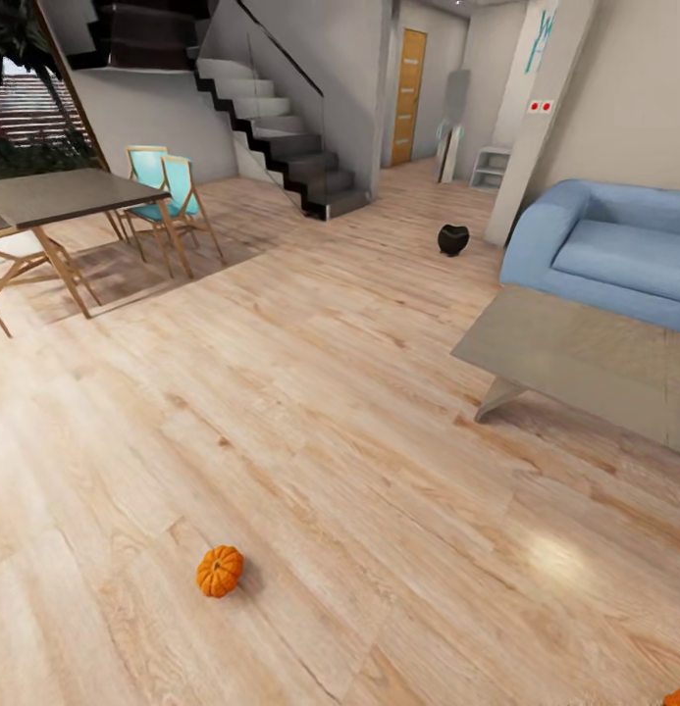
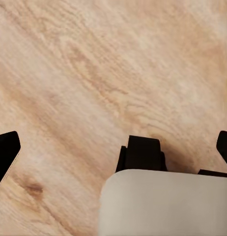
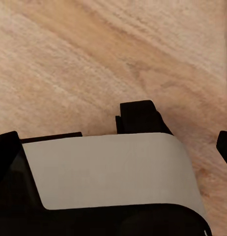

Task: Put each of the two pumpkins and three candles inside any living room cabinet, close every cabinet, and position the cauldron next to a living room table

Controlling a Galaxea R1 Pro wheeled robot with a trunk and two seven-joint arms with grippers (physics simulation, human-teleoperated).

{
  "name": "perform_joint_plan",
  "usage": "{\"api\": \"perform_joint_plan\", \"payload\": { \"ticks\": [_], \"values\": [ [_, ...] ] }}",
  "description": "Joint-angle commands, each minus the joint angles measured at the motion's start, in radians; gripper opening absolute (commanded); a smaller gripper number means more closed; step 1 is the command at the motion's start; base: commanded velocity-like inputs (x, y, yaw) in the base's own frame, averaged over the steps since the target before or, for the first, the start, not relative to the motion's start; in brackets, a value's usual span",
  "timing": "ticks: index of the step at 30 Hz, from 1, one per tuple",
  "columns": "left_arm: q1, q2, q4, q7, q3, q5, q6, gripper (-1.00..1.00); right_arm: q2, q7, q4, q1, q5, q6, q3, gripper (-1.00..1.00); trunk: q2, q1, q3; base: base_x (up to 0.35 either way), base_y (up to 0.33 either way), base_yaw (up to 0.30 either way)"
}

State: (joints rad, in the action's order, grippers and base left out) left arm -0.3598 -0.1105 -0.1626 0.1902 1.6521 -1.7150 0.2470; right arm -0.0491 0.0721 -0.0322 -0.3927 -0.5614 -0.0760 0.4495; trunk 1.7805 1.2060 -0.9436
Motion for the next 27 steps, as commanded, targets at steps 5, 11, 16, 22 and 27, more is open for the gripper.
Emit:
{"api": "perform_joint_plan", "payload": {
  "ticks": [5,11,16,22,27],
  "values": [
    [0.000,0.000,0.000,0.000,0.000,0.000,0.000,1.00,0.000,0.000,0.000,0.000,0.000,0.000,0.000,1.00,0.000,0.000,0.004,0.134,0.000,-0.281],
    [0.000,0.000,0.000,0.000,0.000,0.001,0.000,1.00,0.001,0.000,0.000,0.000,0.000,-0.001,0.000,1.00,0.000,0.000,0.009,0.161,0.000,-0.278],
    [0.001,0.000,0.000,0.000,0.000,0.002,-0.001,1.00,0.002,0.001,0.000,0.000,0.000,0.000,0.000,1.00,0.000,0.000,0.012,0.284,0.000,-0.185],
    [0.001,0.000,-0.001,0.000,0.000,0.002,-0.002,1.00,0.009,0.001,-0.002,0.000,0.000,-0.001,0.000,1.00,0.000,0.000,0.013,0.325,0.000,-0.024],
    [0.001,0.001,-0.001,0.000,0.001,0.002,-0.002,1.00,0.023,0.001,-0.006,0.000,0.006,-0.001,0.001,1.00,0.000,0.000,0.013,0.329,0.000,-0.002]
  ]
}}
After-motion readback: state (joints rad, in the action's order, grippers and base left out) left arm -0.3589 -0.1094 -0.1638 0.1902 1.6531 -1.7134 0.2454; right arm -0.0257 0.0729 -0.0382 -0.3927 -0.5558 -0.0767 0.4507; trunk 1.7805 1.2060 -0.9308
